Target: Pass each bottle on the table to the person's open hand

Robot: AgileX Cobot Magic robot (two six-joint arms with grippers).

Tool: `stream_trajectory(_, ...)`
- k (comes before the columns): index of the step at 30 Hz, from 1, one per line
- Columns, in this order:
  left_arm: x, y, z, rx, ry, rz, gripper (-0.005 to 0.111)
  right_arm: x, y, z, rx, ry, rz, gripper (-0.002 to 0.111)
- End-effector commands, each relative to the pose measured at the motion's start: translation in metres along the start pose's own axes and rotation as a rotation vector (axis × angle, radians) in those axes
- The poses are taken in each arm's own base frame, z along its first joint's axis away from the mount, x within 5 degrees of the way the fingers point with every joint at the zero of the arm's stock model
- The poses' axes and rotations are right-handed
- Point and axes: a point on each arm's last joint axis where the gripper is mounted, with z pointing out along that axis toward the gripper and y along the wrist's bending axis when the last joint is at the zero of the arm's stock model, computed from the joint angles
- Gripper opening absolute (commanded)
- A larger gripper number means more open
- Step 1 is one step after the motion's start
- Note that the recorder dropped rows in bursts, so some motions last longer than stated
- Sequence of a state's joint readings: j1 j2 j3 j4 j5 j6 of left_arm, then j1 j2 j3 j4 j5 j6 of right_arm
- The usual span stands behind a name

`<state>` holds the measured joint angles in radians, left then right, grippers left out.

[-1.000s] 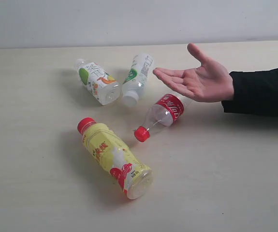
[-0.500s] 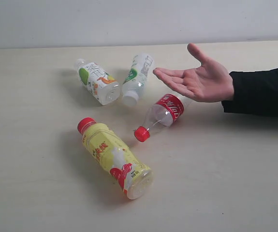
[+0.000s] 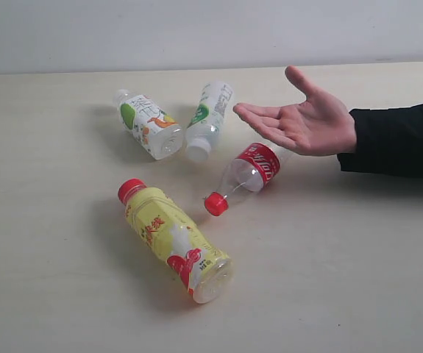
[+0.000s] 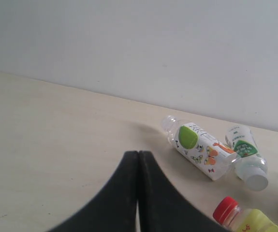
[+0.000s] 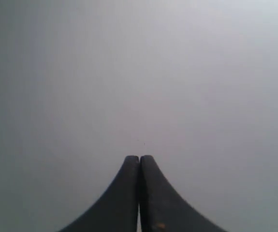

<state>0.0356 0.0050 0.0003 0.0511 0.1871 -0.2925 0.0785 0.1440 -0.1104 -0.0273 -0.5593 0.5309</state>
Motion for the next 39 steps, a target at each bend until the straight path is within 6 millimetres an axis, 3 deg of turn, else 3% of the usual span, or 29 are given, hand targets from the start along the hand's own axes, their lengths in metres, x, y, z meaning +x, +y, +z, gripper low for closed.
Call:
stream_trajectory(1, 0.0, 0.0, 0.0, 0.007, -0.005, -0.004, 0.0, 0.004, 0.019, 0.056, -0.11, 0.27, -0.096, 0.0)
stream_trajectory(6, 0.0, 0.0, 0.0, 0.007, -0.005, -0.004, 0.0, 0.035, 0.037, 0.134, -0.326, 0.791, -0.089, 0.0)
stream_trajectory(10, 0.0, 0.0, 0.0, 0.007, -0.005, -0.004, 0.0, 0.056, 0.048, 0.165, -0.528, 0.963, 0.189, 0.0)
stream_trajectory(13, 0.0, 0.0, 0.0, 0.007, -0.005, -0.004, 0.0, 0.067, 0.056, 0.17, -0.626, 1.051, 0.276, 0.0)
stream_trajectory(19, 0.0, 0.0, 0.0, 0.007, -0.005, -0.004, 0.0, 0.097, 0.083, 0.167, -0.622, 1.205, 0.171, 0.0)
stream_trajectory(25, 0.0, 0.0, 0.0, 0.007, -0.005, -0.004, 0.0, 0.131, 0.117, 0.157, -0.764, 1.264, 0.112, 0.0)
stream_trajectory(30, 0.0, 0.0, 0.0, 0.007, -0.005, -0.004, 0.0, 0.155, 0.125, 0.156, -0.765, 1.19, -0.126, 0.0)
stream_trajectory(36, 0.0, 0.0, 0.0, 0.007, -0.005, -0.004, 0.0, 0.162, 0.103, 0.181, -0.38, 0.977, -0.582, 0.0)
stream_trajectory(39, 0.0, 0.0, 0.0, 0.007, -0.005, -0.004, 0.0, 0.162, 0.096, 0.185, -0.282, 0.898, -0.879, 0.0)
